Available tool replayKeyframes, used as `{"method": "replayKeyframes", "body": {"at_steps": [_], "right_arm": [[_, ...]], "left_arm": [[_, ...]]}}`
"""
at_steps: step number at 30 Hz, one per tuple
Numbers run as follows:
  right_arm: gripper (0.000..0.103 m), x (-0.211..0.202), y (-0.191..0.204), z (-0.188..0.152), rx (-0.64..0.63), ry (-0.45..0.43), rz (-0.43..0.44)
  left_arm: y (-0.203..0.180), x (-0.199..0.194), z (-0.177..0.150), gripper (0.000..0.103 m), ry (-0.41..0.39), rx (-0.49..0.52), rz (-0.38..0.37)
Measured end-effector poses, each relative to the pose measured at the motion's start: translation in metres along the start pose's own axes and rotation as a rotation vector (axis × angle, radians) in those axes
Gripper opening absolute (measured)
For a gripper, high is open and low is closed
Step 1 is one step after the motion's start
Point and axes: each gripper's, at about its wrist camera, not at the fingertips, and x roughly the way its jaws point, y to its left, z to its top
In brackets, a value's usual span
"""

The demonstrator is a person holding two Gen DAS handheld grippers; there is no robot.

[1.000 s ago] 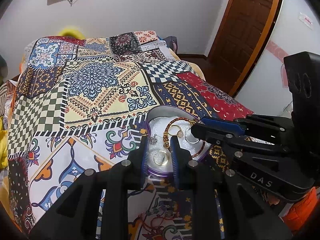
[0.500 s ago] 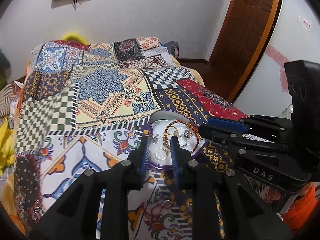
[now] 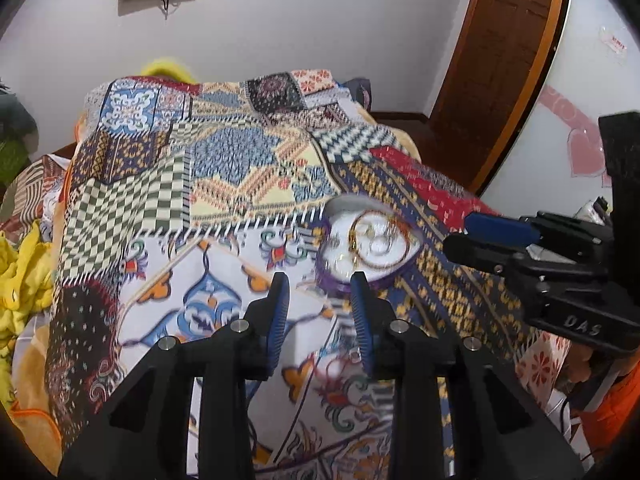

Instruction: Organize jewelry

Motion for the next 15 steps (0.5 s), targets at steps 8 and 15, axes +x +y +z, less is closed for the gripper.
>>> {"method": "replayKeyframes", "body": {"at_steps": [8,15], "right_arm": [[0.037,0.01,0.008,-0.016,0.004,0.047,0.018],[0.037,0.017,0.007,-0.028,0.013,0.079,0.025]], "left_arm": [[0.004,0.021,-0.028,0.031,0.11,0.009,-0.005],[0.012,0.048,-0.043,0.031,0.175,-0.009,-0.063]]}}
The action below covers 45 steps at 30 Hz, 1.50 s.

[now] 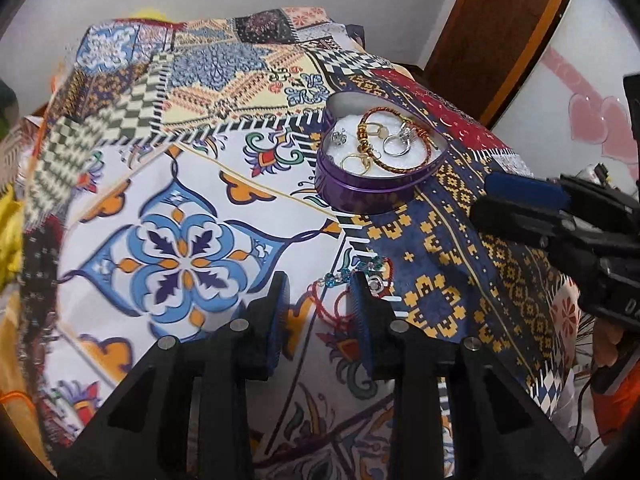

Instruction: Organize jewelry

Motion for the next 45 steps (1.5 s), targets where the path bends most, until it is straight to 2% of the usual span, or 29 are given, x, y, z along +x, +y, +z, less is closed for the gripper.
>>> {"method": "replayKeyframes", "body": {"at_steps": [5,7,8,9,16,22,28,34,39,41,45], "right_arm": [[0.037,0.005,-0.002,-0.005,0.007,0.023,0.001],[0.037,0.007,-0.002,-0.007,0.008,0.03,0.001],[0.037,0.009,-0.001,-0.009,0.007,0.036,0.0],[0.037,0.01,0.0,-0.01,0.007,0.041,0.0],[0.037,0.018,0.009,-0.017,-0.021,0.063,0.0],[0.037,0.025,0.022,-0.017,-0.058,0.075,0.026],[0.037,0.039,0.041,-0.012,-0.122,0.093,0.039],[0.037,0.049,0.049,-0.009,-0.154,0.105,0.014],[0.03,0.053,0.052,-0.008,-0.178,0.112,0.004],[0.026,0.054,0.056,-0.009,-0.194,0.114,0.003],[0.024,0.055,0.062,-0.007,-0.222,0.115,0.015]], "left_arm": [[0.002,0.006,0.002,0.03,-0.02,-0.024,-0.038],[0.0,0.007,0.002,0.018,-0.023,-0.013,-0.032],[-0.001,0.008,0.002,0.005,-0.019,-0.008,-0.028],[-0.001,0.007,0.001,0.001,-0.018,-0.005,-0.023],[0.0,-0.016,-0.006,0.0,-0.073,-0.016,0.02],[0.001,-0.061,-0.004,0.0,-0.194,-0.015,0.053],[0.005,-0.089,-0.001,0.0,-0.266,-0.014,0.072],[0.012,-0.102,-0.002,0.0,-0.309,-0.028,0.088],[0.018,-0.11,-0.001,0.0,-0.336,-0.044,0.075],[0.018,-0.109,-0.001,0.0,-0.336,-0.045,0.069],[0.017,-0.103,-0.003,0.0,-0.322,-0.042,0.061]]}}
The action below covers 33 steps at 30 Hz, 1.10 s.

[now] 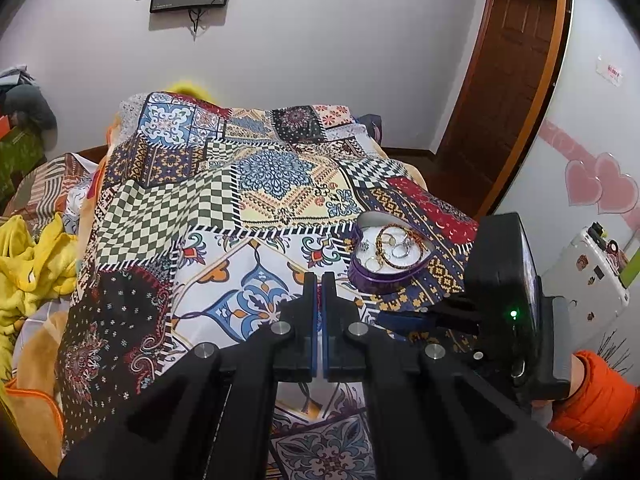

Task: Organize jewelry
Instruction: 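Close the right gripper on the small silver ring on the quilt, then carry the silver ring over the tin and open the right gripper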

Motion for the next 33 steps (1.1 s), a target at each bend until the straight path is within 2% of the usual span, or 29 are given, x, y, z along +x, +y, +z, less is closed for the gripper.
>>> {"method": "replayKeyframes", "body": {"at_steps": [11,12,14,15,20,33], "right_arm": [[0.024,0.013,0.005,0.016,-0.019,0.005,0.0],[0.023,0.014,0.005,0.017,-0.024,0.005,0.002],[0.012,0.017,0.006,0.019,-0.032,0.007,0.014],[0.01,0.018,0.007,0.019,-0.035,0.009,0.013],[0.01,0.015,0.006,0.018,-0.029,-0.003,0.004],[0.01,-0.042,-0.027,0.011,0.065,-0.126,-0.051]], "left_arm": [[0.007,0.008,-0.009,0.0,0.03,-0.01,0.01],[0.008,0.008,-0.01,0.0,0.032,-0.013,0.011],[0.011,0.01,-0.012,0.0,0.035,-0.019,0.011],[0.012,0.011,-0.012,0.0,0.037,-0.023,0.009],[0.017,0.015,-0.014,0.0,0.043,-0.036,0.008],[0.013,0.004,0.008,0.0,-0.008,-0.034,0.029]]}}
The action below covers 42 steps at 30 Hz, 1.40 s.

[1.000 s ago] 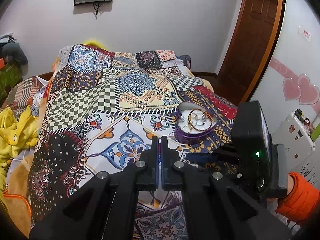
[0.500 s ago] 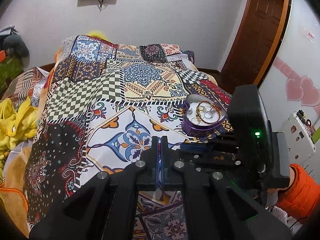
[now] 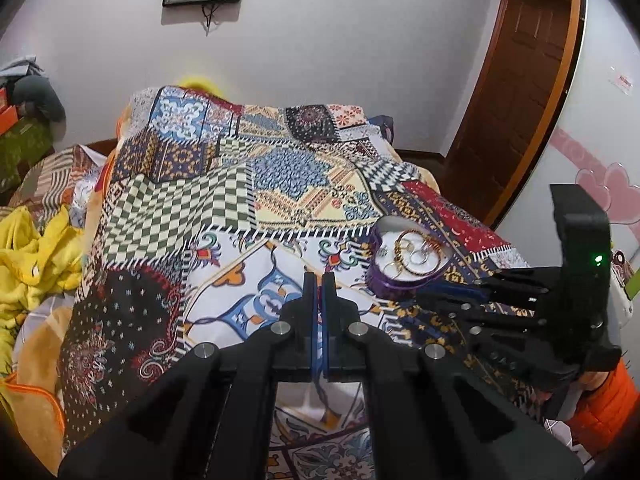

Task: Organize jewelry
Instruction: 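Carry the silver ring over the tin and open the right gripper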

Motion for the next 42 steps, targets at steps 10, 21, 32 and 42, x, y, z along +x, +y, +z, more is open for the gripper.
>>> {"method": "replayKeyframes", "body": {"at_steps": [10,21,32,42], "right_arm": [[0.01,-0.036,-0.026,0.011,0.058,-0.106,-0.024],[0.01,-0.065,-0.044,0.023,0.097,-0.203,-0.032],[0.01,-0.054,-0.053,0.029,0.105,-0.208,-0.035],[0.01,-0.02,-0.062,0.026,0.114,-0.136,-0.01]], "left_arm": [[-0.034,-0.014,0.026,0.0,-0.054,0.055,-0.012],[-0.064,-0.01,0.054,0.0,-0.099,0.094,-0.041],[-0.076,0.009,0.074,0.0,-0.114,0.108,-0.078],[-0.076,0.055,0.065,0.0,-0.02,0.093,-0.106]]}}
